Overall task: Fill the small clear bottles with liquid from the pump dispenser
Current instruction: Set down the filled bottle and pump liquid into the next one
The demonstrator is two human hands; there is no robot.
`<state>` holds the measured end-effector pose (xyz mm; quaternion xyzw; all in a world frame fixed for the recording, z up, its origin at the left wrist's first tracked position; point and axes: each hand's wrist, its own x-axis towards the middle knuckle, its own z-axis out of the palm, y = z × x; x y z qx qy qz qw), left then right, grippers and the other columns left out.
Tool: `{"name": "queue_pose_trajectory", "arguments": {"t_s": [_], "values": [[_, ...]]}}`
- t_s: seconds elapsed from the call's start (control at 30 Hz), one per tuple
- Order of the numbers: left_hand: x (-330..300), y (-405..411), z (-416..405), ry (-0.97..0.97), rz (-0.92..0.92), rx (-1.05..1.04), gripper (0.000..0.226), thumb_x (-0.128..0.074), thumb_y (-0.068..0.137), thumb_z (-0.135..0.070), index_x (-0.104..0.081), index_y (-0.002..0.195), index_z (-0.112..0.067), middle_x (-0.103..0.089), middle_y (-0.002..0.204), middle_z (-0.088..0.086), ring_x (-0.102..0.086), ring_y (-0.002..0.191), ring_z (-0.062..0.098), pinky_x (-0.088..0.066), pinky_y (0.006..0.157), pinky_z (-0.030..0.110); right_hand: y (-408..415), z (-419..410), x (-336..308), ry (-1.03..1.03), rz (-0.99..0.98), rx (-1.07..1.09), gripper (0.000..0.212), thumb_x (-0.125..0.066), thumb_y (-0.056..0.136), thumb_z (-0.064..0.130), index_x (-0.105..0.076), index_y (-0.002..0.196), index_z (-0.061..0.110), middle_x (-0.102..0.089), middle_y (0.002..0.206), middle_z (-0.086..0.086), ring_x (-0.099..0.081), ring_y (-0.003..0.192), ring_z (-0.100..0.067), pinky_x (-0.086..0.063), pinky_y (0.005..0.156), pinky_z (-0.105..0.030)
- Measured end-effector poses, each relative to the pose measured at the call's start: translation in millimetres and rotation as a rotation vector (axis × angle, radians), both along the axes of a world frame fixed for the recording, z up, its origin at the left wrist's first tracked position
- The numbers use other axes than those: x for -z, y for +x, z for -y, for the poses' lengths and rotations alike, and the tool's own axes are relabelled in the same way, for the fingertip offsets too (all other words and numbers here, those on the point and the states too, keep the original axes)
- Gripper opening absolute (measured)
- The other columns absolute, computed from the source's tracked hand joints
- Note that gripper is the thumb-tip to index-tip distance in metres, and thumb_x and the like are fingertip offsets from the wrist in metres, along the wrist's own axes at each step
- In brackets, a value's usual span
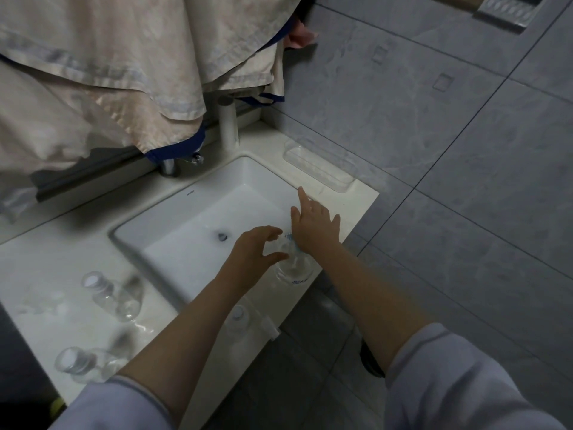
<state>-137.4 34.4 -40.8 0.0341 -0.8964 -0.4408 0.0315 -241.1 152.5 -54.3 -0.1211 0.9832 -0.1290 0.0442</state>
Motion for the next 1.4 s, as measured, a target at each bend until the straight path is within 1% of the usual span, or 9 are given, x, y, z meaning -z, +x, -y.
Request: {"name": "queue_pose_trajectory", "arguments": {"t_s": [0.23, 0.33, 0.5, 0.63, 0.77, 0.87, 1.1, 1.27, 1.4], "values": [[-3.9, -0.4, 0.1, 0.002, -0.029, 0.0, 0.051, -0.069, 0.08, -0.026, -0.054, 0.125, -0.009, -0.06, 0.122, 0.007, -0.057, 0.109, 0.018, -0.043, 0.102, 0.032, -8.0, -1.7, -7.5, 0.028, -0.08, -0.033, 0.058, -0.018, 0.1, 0.049, 0.001, 0.151, 0.029, -0.029, 0.154, -0.004, -0.027, 0.14, -0.028, -0.011, 0.112, -0.059], [-4.3, -1.9, 1.3, -0.001, -0.026, 0.007, 0.051, -0.069, 0.08, -0.026, -0.054, 0.125, -0.008, -0.06, 0.123, 0.009, -0.057, 0.111, 0.02, -0.042, 0.104, 0.036, -6.2, -0.3, -5.4, 0.015, -0.059, -0.024, 0.057, -0.018, 0.101, 0.047, 0.001, 0.151, 0.03, -0.029, 0.153, -0.004, -0.028, 0.14, -0.027, -0.011, 0.112, -0.059], [1.1, -0.8, 0.8, -0.01, -0.022, 0.014, 0.05, -0.069, 0.08, -0.025, -0.055, 0.125, -0.007, -0.06, 0.122, 0.009, -0.056, 0.11, 0.02, -0.042, 0.103, 0.035, -1.0, -1.3, 3.6, -0.005, -0.041, 0.0, 0.055, -0.019, 0.102, 0.041, -0.001, 0.152, 0.03, -0.025, 0.155, -0.002, -0.025, 0.14, -0.027, -0.009, 0.112, -0.058], [1.1, 0.7, 0.3, 0.002, -0.019, 0.003, 0.05, -0.069, 0.08, -0.024, -0.054, 0.125, -0.006, -0.06, 0.122, 0.009, -0.057, 0.11, 0.021, -0.042, 0.103, 0.036, -3.7, -0.5, 4.1, 0.006, -0.042, -0.015, 0.057, -0.018, 0.1, 0.047, 0.001, 0.151, 0.03, -0.02, 0.157, -0.004, -0.02, 0.143, -0.028, -0.007, 0.113, -0.058], [-5.6, -0.9, -0.9, 0.018, -0.005, 0.018, 0.053, -0.066, 0.082, -0.026, -0.051, 0.128, -0.004, -0.057, 0.126, 0.01, -0.054, 0.115, 0.022, -0.04, 0.105, 0.032, -12.3, -2.2, -2.9, 0.027, -0.143, -0.025, 0.06, -0.019, 0.098, 0.054, -0.001, 0.151, 0.031, -0.021, 0.157, -0.003, -0.021, 0.143, -0.028, -0.009, 0.113, -0.058], [-6.0, -3.5, 0.2, -0.005, 0.031, 0.052, 0.057, -0.063, 0.083, -0.028, -0.046, 0.131, -0.002, -0.053, 0.132, 0.011, -0.05, 0.121, 0.024, -0.035, 0.108, 0.031, -10.7, -1.3, 1.0, 0.019, -0.104, -0.022, 0.059, -0.017, 0.099, 0.053, 0.0, 0.151, 0.032, -0.021, 0.157, -0.003, -0.019, 0.144, -0.028, -0.007, 0.113, -0.057], [-0.6, 1.2, 0.4, -0.006, -0.029, 0.009, 0.05, -0.07, 0.08, -0.025, -0.055, 0.124, -0.007, -0.061, 0.121, 0.009, -0.057, 0.109, 0.02, -0.044, 0.102, 0.036, -4.6, -1.3, 5.2, 0.027, -0.013, -0.017, 0.056, -0.013, 0.1, 0.049, 0.002, 0.151, 0.032, -0.019, 0.158, -0.003, -0.016, 0.144, -0.027, -0.004, 0.113, -0.057], [-7.5, 0.4, -0.9, 0.011, -0.031, 0.016, 0.051, -0.068, 0.081, -0.024, -0.053, 0.126, -0.006, -0.059, 0.124, 0.01, -0.056, 0.112, 0.021, -0.042, 0.104, 0.036, -11.6, -2.6, -3.7, 0.032, -0.123, -0.052, 0.061, -0.013, 0.097, 0.055, 0.0, 0.151, 0.031, -0.02, 0.158, -0.003, -0.019, 0.144, -0.028, -0.007, 0.113, -0.058], [-7.8, -2.4, 0.3, -0.009, -0.016, 0.035, 0.052, -0.067, 0.082, -0.022, -0.051, 0.128, -0.004, -0.056, 0.129, 0.01, -0.053, 0.118, 0.023, -0.037, 0.107, 0.034, -10.7, -1.4, -1.3, 0.011, -0.099, -0.031, 0.059, -0.015, 0.098, 0.054, -0.001, 0.151, 0.033, -0.02, 0.157, -0.002, -0.019, 0.144, -0.028, -0.006, 0.114, -0.057]]}}
